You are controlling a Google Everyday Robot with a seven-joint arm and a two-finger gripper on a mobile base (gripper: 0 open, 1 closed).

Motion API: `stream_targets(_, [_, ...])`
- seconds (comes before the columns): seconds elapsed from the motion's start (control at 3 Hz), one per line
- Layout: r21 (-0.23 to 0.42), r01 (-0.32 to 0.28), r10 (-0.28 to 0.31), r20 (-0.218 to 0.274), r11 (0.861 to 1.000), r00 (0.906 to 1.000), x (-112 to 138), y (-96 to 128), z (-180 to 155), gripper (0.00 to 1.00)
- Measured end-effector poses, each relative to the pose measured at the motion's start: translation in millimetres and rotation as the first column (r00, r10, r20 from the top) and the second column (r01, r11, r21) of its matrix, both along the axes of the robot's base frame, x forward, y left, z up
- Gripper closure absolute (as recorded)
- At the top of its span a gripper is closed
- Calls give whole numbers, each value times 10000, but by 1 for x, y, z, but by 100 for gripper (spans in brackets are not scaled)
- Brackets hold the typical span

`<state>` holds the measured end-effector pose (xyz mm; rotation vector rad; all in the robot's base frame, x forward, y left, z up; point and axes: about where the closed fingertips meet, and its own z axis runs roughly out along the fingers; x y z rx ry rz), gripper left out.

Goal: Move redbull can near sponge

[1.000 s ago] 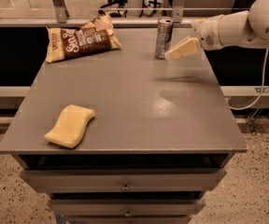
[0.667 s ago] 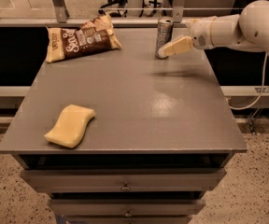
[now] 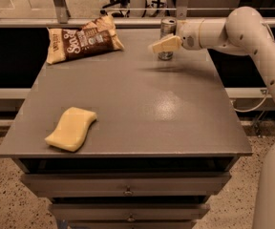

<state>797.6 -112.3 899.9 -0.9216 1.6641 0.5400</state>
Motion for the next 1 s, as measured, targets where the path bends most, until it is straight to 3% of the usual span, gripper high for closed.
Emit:
stream_targets(0.67, [380,-137,139,-29,9992,9999,-8,8,3,57])
stream_targets(1.0, [601,-436,434,42,9972,9990,-36,5,20,81])
